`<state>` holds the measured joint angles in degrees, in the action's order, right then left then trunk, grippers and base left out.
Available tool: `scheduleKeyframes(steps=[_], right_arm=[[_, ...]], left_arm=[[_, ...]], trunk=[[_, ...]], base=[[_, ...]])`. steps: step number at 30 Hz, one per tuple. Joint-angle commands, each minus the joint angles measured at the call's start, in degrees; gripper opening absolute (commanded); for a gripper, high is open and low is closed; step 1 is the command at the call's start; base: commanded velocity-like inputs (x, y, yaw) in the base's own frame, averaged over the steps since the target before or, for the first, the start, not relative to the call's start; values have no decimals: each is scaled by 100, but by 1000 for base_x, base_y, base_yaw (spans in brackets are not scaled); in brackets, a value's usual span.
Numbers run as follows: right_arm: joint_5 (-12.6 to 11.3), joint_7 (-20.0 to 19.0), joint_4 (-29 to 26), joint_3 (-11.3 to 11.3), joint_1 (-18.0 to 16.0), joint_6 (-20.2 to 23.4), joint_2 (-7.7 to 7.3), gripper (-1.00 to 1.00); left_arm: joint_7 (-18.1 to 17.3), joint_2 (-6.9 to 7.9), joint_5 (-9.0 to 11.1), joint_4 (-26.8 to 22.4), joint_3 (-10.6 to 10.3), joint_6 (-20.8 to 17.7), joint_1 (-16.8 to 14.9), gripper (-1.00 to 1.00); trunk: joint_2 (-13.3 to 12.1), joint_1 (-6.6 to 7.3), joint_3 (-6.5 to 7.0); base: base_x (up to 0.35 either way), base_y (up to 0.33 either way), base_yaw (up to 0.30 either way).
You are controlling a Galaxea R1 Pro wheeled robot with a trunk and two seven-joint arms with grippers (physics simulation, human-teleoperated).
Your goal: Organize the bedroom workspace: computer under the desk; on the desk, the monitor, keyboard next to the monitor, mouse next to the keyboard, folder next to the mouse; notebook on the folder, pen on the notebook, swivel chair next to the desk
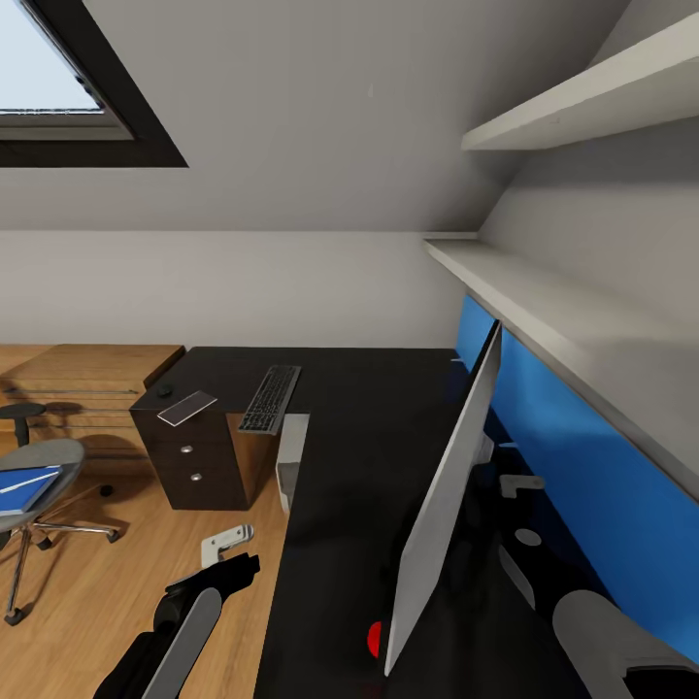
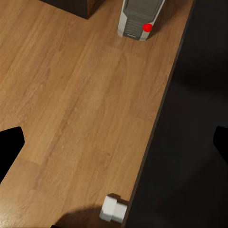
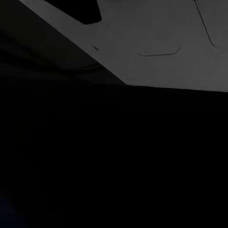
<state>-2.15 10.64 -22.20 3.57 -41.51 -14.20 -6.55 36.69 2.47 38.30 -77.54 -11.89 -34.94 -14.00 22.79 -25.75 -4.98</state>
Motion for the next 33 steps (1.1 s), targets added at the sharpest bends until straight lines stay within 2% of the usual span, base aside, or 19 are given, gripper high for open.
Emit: scheduleKeyframes(steps=[1, 33], right_arm=[[-23, 35, 5, 38, -6, -14, -4, 100], [-23, 28, 5, 30, -6, -21, -5, 100]], left_arm=[[59, 6, 55, -7, -15, -4, -6, 100], [66, 8, 52, -7, -15, 1, -6, 100]], trunk=[[13, -4, -13], [13, -4, -13]], base=[[0, 0, 0], [-7, 0, 0]])
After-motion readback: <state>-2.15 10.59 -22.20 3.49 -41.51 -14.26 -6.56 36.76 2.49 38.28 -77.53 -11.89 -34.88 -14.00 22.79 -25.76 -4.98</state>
